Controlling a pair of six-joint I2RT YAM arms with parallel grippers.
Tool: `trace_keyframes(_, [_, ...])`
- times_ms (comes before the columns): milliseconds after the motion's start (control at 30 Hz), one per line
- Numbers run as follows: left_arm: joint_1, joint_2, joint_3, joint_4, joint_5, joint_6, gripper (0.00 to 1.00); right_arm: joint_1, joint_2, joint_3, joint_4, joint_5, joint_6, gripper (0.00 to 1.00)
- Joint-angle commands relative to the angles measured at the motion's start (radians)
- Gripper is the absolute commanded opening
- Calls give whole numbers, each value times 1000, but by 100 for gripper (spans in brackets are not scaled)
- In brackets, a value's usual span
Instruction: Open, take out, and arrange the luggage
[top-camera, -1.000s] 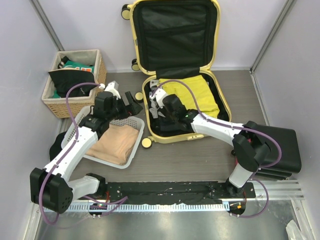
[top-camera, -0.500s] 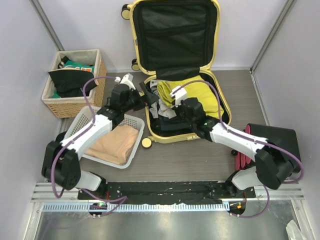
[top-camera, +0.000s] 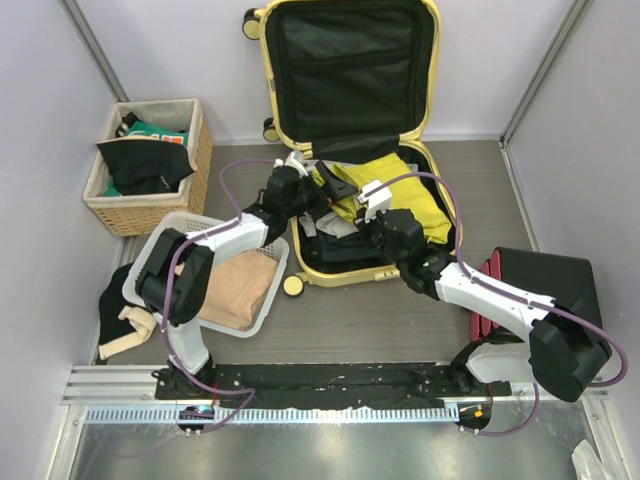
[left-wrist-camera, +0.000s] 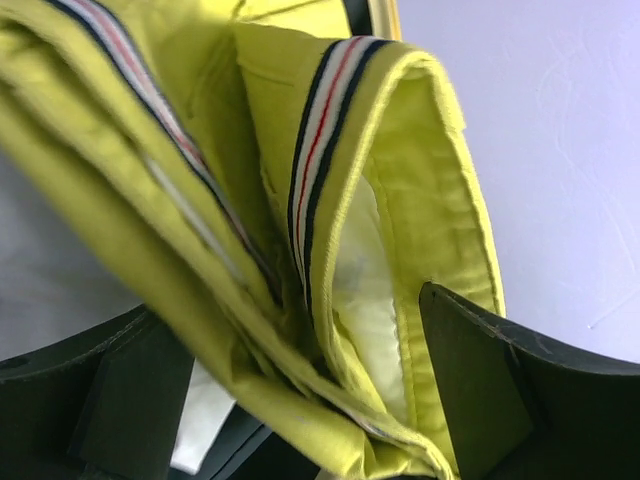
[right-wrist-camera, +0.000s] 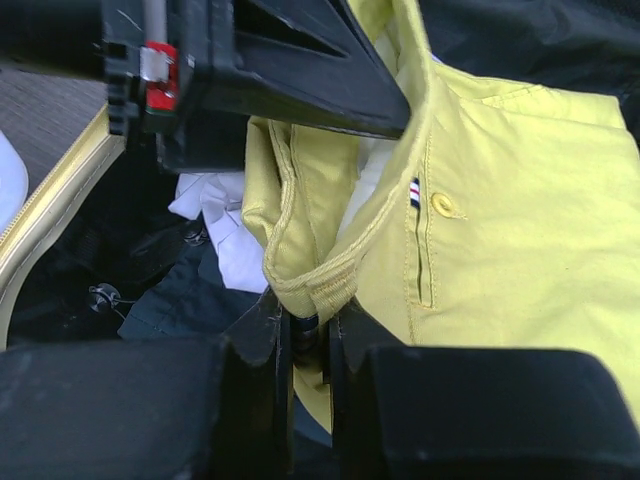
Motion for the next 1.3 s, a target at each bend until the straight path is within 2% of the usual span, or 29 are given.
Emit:
trace_keyframes(0, [-20, 26, 59, 109, 34, -44, 91, 4, -79, 9, 99, -11, 32, 1])
trace_keyframes(67, [-26, 32, 59, 114, 35, -47, 88, 5, -85, 9, 97, -6, 32, 1])
trace_keyframes(167, [-33, 46, 62, 123, 44, -47, 72, 4, -89, 9, 102, -6, 34, 1])
trace_keyframes(200, [-33, 49, 66, 123, 54, -45, 58, 4, -88, 10, 102, -6, 32, 1])
trace_keyframes(267, [-34, 54, 68, 125, 61, -41, 43, 2, -88, 13, 97, -9, 35, 1])
trace_keyframes(300, [-34, 52, 67, 123, 69, -28, 28, 5, -91, 15, 94, -9, 37, 1])
trace_keyframes(400, [-34, 29, 60, 102, 75, 20, 0, 2, -97, 23, 74, -9, 40, 1])
trace_keyframes(500, [-31, -26, 66, -4, 78, 132, 0, 5, -112, 39, 38, -17, 35, 18])
trace_keyframes(533, [-31, -44, 70, -39, 81, 162, 0, 4, -120, 49, 19, -17, 32, 32])
trace_keyframes(600, [-23, -104, 60, -119, 100, 218, 0, 4, -141, 52, 7, -15, 34, 51])
trace_keyframes(633, [-17, -127, 42, -134, 145, 226, 0, 2, -149, 50, 4, -11, 32, 65])
trace_keyframes(733, [10, -205, -10, -197, 225, 254, 0, 4, -180, 46, 5, 8, 40, 78])
trace_keyframes(1000, [107, -455, -171, -389, 321, 317, 0, 4, -201, 49, 15, 45, 54, 85])
trace_keyframes(1267, [285, -636, -245, -802, 374, 550, 0, 4, -180, 36, 42, 51, 62, 89])
